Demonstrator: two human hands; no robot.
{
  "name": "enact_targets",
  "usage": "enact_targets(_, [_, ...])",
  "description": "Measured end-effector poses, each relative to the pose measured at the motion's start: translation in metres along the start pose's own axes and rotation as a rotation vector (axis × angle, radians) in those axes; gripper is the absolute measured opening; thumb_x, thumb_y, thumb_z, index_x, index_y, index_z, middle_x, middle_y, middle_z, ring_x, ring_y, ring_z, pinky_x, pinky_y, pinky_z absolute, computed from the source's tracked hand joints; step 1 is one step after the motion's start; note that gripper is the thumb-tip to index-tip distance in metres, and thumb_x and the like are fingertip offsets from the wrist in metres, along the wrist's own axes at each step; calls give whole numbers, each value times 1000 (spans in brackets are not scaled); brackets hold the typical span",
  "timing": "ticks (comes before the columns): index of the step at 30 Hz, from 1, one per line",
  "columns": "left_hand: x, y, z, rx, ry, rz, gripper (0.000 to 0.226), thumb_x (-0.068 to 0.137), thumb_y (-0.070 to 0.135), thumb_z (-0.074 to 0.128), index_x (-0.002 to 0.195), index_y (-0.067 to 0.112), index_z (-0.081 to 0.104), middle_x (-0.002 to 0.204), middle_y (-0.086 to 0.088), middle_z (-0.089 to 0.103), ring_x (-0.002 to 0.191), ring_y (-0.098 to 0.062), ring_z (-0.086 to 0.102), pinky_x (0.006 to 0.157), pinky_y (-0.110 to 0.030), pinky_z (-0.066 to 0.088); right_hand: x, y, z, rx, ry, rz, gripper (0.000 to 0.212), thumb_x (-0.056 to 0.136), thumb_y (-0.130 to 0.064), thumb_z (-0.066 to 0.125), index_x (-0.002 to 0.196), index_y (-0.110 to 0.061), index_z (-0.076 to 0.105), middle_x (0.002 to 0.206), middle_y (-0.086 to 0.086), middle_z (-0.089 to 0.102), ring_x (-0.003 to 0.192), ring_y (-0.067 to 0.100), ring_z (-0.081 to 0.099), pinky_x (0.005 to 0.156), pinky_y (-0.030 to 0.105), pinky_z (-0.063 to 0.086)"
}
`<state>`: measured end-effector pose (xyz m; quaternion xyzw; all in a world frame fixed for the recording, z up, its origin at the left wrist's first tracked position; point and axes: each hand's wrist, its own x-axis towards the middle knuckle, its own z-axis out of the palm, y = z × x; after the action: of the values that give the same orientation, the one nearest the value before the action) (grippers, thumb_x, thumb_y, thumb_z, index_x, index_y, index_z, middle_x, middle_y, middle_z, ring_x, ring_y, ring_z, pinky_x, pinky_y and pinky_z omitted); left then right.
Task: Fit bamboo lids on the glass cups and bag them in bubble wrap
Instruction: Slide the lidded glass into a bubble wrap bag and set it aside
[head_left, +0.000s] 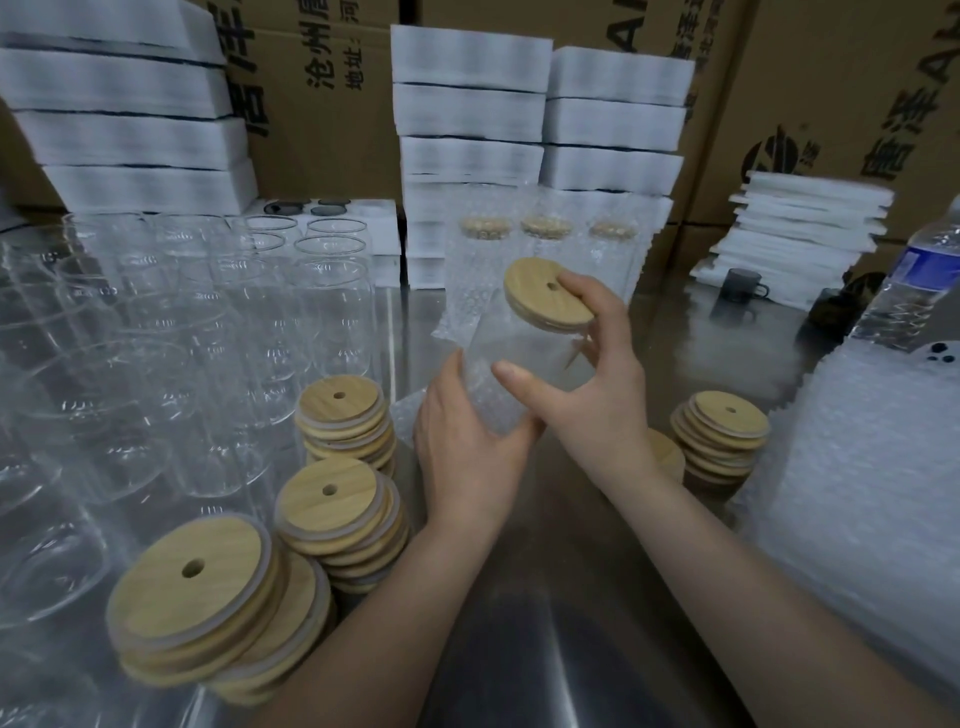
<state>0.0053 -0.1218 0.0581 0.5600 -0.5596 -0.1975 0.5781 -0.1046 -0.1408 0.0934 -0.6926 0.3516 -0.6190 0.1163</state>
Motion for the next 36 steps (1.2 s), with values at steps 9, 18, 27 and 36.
enact_targets(9, [6,5,3,-93,120,40,81,80,17,74,147,16,29,147,-4,37,138,-19,33,115,-36,28,9,3,21,66,-61,55,70,71,-24,84,130,-32,47,124,-33,50,119,3,54,100,31,49])
enact_targets(18, [11,-5,-1,245,45,62,120,70,24,80,147,45,-10,161,-8,16,149,-26,10,119,-43,11,7,3,19,118,46,89,74,71,-19,87,134,-21,47,132,-10,52,114,12,59,88,45,55])
enact_targets(27, [14,-2,-1,265,39,-2,81,71,53,72,138,18,42,132,-2,53,128,-23,46,107,-48,35,5,-1,16,13,80,-8,75,70,-24,85,134,-14,47,132,3,52,124,16,53,94,44,53])
enact_targets(36, [5,5,-2,55,87,81,75,78,35,72,142,14,39,136,-5,49,127,-19,44,103,-43,41,3,-3,16,41,28,19,68,72,-19,80,130,-7,45,127,7,51,120,18,55,100,45,49])
